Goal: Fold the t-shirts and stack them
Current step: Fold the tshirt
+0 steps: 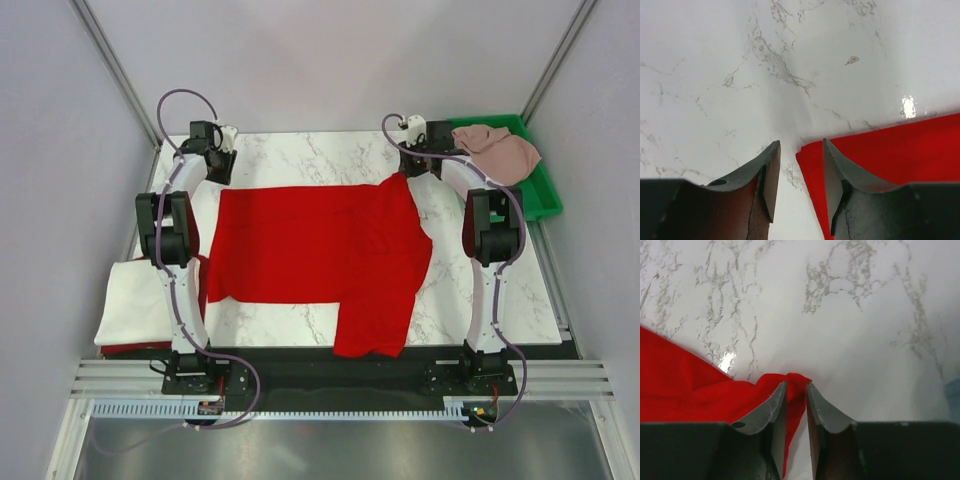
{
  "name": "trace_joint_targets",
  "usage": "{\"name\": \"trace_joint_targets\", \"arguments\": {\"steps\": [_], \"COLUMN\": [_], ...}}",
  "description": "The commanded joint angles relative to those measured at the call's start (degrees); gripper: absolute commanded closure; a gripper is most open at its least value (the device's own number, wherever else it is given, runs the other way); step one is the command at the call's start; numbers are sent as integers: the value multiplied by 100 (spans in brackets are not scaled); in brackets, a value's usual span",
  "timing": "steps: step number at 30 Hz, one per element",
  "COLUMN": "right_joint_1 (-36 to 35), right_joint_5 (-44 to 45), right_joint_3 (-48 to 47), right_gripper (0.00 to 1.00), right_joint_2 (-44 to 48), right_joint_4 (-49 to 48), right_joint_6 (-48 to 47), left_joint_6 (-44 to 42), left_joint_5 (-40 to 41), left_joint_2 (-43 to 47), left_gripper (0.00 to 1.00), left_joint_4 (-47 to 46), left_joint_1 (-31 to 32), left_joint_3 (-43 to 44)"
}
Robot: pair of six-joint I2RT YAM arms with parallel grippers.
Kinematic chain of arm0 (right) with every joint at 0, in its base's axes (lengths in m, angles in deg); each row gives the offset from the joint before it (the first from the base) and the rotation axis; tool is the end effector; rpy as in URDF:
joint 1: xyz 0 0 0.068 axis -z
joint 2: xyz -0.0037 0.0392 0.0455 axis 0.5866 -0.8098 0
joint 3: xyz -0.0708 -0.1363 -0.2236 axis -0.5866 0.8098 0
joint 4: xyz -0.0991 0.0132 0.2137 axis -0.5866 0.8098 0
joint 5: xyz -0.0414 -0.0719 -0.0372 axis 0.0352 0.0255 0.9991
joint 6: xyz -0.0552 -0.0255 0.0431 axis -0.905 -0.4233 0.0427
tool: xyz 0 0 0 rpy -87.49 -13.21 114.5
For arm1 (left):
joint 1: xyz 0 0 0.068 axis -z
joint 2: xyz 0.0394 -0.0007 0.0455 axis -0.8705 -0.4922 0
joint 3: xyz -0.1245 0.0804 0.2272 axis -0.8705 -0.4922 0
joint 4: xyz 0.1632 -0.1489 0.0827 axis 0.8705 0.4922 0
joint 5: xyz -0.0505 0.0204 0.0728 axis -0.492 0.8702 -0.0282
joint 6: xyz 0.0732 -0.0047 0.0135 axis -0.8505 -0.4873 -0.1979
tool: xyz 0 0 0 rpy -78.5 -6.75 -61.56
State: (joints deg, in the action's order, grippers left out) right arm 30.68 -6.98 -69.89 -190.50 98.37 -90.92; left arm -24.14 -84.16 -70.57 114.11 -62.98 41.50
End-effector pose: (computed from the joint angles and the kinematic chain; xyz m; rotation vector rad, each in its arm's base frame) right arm 0.5128 0.0662 0.1734 -0.5472 2.2000 0.2702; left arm 0.4989 0.0154 0.1764 0.3938 2.4336 0.0412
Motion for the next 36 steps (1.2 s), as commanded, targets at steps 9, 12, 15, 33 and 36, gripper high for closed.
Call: {"name": "trace_joint_targets", "arguments": {"steps": [9, 12, 15, 33, 36], "right_joint_1": [497, 506, 497, 497, 506], "right_joint_5": [-211, -686, -714, -345, -266], "right_joint_3": [1430, 1930, 2405, 2829, 2618], "right_gripper": [66, 69, 72, 77, 78], "right_joint_2": [2244, 2437, 2569, 2079, 1789], "right_joint_4": [918, 1745, 2107, 2169, 2116], "right_joint_6": [-164, -506, -859, -1220, -1185], "left_joint_6": [422, 194, 167, 308, 290], "left_joint_5": [15, -547, -979, -927, -857], "left_joint_2": [1981, 2307, 2378, 2237, 2237], "left_gripper": [48, 51, 55, 63, 63], "left_joint_4": [165, 472, 832, 983, 992], "left_joint_1": [52, 53, 61, 114, 149], "left_joint_3": [-1316, -1940, -2257, -2732, -2750]}}
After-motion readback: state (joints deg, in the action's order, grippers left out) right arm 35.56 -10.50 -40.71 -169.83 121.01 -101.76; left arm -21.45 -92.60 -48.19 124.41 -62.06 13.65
